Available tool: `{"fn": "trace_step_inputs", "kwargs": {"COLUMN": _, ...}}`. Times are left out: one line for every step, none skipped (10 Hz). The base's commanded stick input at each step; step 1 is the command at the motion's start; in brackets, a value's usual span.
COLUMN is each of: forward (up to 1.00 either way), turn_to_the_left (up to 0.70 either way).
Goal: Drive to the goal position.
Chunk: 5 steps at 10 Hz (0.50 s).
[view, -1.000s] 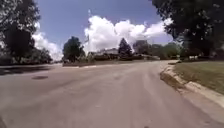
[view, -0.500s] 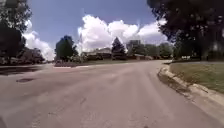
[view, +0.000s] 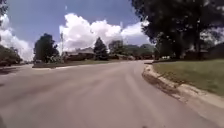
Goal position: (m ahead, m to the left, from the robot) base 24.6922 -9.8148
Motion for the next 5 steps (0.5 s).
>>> {"fn": "trace_step_inputs", "kwargs": {"forward": 0.70, "turn_to_the_left": 0.00}}
{"fn": "trace_step_inputs", "kwargs": {"forward": 0.70, "turn_to_the_left": 0.00}}
{"fn": "trace_step_inputs", "kwargs": {"forward": 0.70, "turn_to_the_left": 0.00}}
{"fn": "trace_step_inputs", "kwargs": {"forward": 0.70, "turn_to_the_left": 0.00}}
{"fn": "trace_step_inputs", "kwargs": {"forward": 0.70, "turn_to_the_left": 0.00}}
